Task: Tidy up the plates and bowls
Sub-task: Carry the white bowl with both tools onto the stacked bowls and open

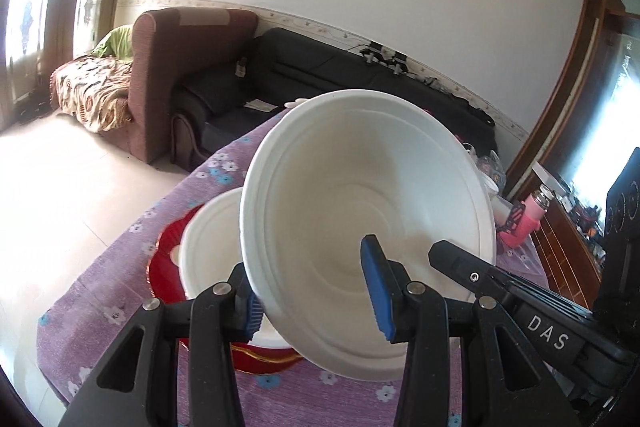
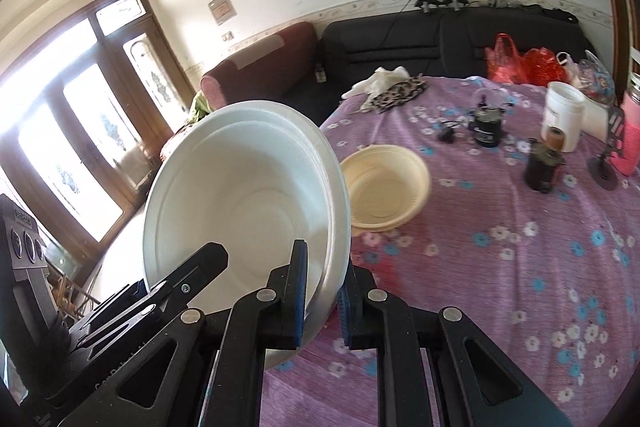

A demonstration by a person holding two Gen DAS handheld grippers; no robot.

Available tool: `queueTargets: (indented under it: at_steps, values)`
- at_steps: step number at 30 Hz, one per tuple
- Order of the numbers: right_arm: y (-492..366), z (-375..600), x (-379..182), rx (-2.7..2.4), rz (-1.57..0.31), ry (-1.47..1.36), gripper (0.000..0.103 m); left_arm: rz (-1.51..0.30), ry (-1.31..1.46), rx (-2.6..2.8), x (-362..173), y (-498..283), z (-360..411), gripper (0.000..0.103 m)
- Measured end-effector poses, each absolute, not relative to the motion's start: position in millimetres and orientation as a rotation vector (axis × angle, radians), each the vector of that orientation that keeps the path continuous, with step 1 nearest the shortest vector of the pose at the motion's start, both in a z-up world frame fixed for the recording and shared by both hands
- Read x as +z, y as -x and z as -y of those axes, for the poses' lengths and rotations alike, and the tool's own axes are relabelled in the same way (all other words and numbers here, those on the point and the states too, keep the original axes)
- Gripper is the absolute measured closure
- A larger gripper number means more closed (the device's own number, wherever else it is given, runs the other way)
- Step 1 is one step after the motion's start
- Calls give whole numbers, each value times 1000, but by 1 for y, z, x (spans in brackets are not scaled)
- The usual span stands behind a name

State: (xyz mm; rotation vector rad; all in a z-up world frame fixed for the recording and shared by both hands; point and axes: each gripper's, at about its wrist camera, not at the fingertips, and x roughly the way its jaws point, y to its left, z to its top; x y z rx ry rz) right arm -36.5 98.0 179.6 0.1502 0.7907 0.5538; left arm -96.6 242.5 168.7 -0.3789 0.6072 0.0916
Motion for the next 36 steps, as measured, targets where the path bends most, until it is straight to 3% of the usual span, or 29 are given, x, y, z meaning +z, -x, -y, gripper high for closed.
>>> queueTargets:
  at_steps: [12, 36]
  values:
    - [18, -148, 163, 577, -825, -109, 88, -642, 418, 162, 154, 87, -286, 60]
    - [-24, -163, 116, 536, -921, -111, 87, -697, 375, 245, 132, 64, -300, 60]
